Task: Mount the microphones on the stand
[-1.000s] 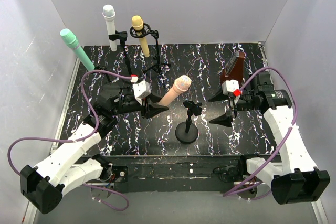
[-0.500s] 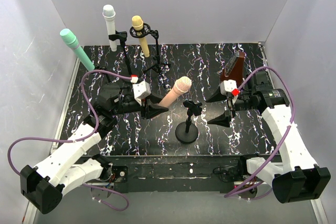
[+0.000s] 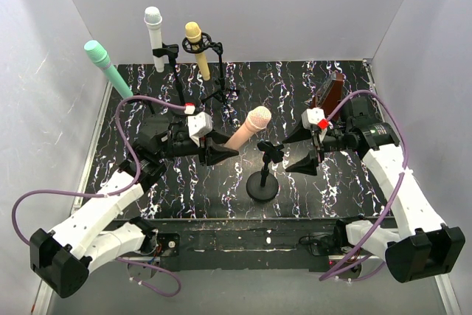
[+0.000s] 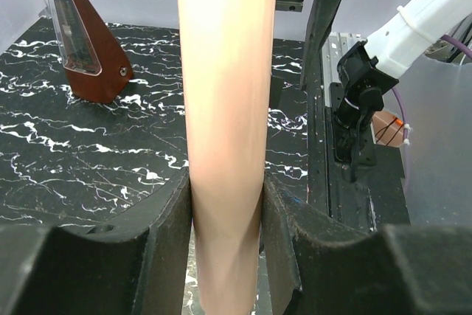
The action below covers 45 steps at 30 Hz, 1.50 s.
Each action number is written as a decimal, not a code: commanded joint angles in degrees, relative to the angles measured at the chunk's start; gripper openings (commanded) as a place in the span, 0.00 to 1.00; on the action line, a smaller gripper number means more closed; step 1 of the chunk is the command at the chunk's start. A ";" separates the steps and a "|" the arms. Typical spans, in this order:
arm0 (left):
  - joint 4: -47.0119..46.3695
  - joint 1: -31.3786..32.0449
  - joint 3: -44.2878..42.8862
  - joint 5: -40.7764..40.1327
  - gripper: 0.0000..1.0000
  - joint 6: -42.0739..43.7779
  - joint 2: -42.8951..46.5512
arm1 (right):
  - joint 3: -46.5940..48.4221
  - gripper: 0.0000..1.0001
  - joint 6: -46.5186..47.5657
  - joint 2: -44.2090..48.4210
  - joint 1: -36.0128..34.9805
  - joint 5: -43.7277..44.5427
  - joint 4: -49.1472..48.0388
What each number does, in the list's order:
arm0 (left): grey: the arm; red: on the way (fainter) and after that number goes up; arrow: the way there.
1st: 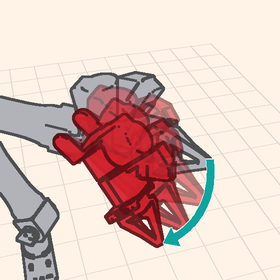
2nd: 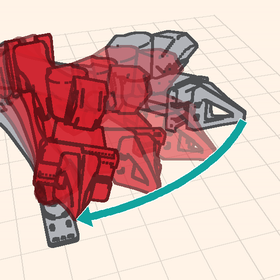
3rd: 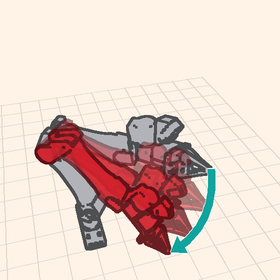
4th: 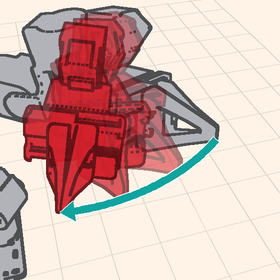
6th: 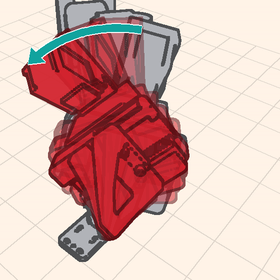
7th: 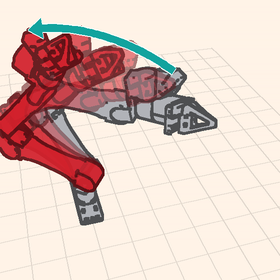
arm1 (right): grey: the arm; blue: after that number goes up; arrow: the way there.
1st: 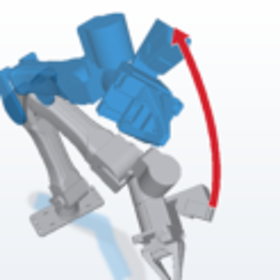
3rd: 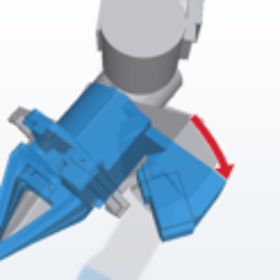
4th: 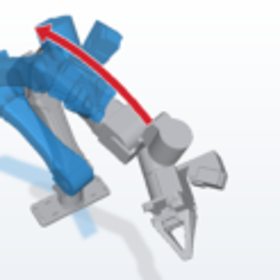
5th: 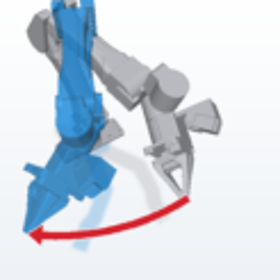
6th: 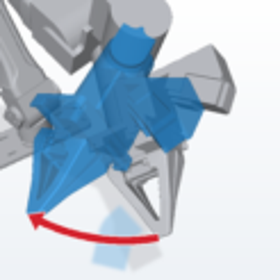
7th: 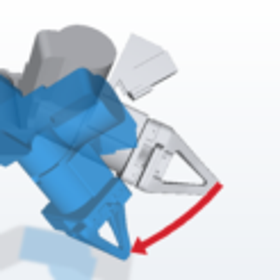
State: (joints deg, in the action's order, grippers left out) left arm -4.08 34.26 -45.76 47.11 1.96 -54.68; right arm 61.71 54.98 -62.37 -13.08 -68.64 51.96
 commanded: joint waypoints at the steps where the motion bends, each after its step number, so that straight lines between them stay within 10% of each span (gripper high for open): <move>1: -3.39 0.19 -2.58 1.32 0.00 -1.07 -0.52 | 0.16 0.92 -5.22 -0.29 -2.12 0.35 -5.37; 30: -6.73 0.19 -4.43 7.64 0.00 -0.73 -10.36 | -6.08 0.71 -23.43 0.49 -9.07 3.78 -24.01; 45: -5.86 0.72 -6.36 10.81 0.00 -1.17 -12.21 | -7.84 0.18 -22.11 2.16 -8.63 2.11 -22.17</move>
State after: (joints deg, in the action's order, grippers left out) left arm -10.11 34.28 -49.60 55.77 0.08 -67.20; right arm 54.46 33.56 -61.67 -21.82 -63.57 29.65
